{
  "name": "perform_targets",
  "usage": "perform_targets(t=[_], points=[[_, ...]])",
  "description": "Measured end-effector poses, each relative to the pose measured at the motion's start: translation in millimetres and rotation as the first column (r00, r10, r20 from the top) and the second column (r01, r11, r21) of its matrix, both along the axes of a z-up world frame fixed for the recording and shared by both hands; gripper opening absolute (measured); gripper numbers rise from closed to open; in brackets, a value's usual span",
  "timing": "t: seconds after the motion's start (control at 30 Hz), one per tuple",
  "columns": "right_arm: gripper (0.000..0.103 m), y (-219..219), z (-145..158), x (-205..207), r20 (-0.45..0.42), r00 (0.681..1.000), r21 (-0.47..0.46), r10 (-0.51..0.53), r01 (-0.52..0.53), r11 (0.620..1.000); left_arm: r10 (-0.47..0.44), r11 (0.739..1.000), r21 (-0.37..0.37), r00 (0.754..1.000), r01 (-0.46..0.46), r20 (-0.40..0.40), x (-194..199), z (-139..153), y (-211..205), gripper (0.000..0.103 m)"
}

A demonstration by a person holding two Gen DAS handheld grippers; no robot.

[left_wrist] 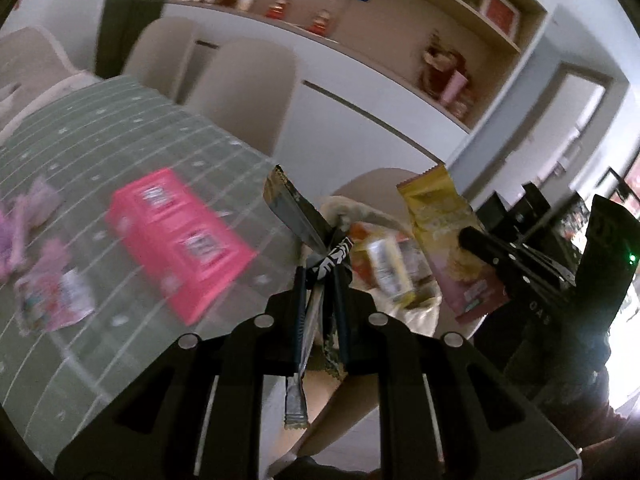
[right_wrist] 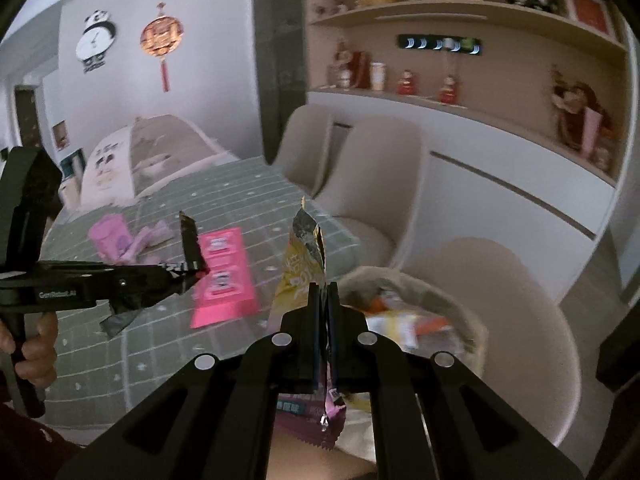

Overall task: Collect trash
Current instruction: 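Carry the strip with the left tool into the bin and release, then lower the yellow-and-pink bag with the right tool into the bin and open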

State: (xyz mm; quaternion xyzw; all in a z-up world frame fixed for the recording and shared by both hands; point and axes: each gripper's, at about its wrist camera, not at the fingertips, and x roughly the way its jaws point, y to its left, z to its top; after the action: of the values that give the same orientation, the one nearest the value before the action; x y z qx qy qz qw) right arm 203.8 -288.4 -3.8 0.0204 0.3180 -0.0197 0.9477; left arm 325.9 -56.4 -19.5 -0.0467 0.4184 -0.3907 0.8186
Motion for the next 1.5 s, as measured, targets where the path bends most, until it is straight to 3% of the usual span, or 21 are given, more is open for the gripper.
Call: perform_targets(t=[0.13,0.33,0.43,0.57,0.97,1.17,1.3,1.5], points=[[0.006,-35.4,-1.1,-11.9,0.007,0.998,-0.007,-0.069,0.069,0.998,-0.069,0.998,-0.002,0.998,0.069,0.008,3.7,-3.0,-53.3,0.013],[0.006,-93.1,-4.7,-36.4,0.013,0.984,0.016,-0.178,0.178,0.984,-0.147,0.988,0.033,0.988,0.148,-0.040,10.2,-25.2,-124.6,0.013],[0.006,-112.5,-9.1,-43.8,0.008,0.976,0.033,-0.216,0.216,0.976,-0.172,0.981,0.082,0.983,0.177,-0.064,12.9,-42.4,-154.1,0.013],[0.006,-128.2,-18.4,-47.7,0.000,0.970,0.067,-0.243,0.242,0.968,-0.179,0.959,0.207,0.981,0.192,-0.079,18.6,-66.7,-189.5,0.013],[0.006,-152.9,-34.8,-47.0,-0.024,0.961,0.107,-0.277,0.278,0.955,-0.194,0.908,0.351,0.972,0.229,-0.133,30.0,-107.7,-232.6,0.014],[0.006,-154.4,-39.6,-41.7,-0.039,0.961,0.114,-0.275,0.278,0.954,-0.200,0.918,0.319,0.969,0.236,-0.143,33.1,-108.9,-231.8,0.015],[0.006,-146.2,-43.9,-31.7,-0.046,0.965,0.117,-0.258,0.261,0.958,-0.195,0.943,0.236,0.963,0.236,-0.183,34.0,-98.4,-214.8,0.033],[0.006,-132.3,-46.8,-8.8,-0.041,0.973,0.133,-0.227,0.230,0.964,-0.193,0.968,0.122,0.961,0.220,-0.199,34.8,-76.4,-169.4,0.041]])
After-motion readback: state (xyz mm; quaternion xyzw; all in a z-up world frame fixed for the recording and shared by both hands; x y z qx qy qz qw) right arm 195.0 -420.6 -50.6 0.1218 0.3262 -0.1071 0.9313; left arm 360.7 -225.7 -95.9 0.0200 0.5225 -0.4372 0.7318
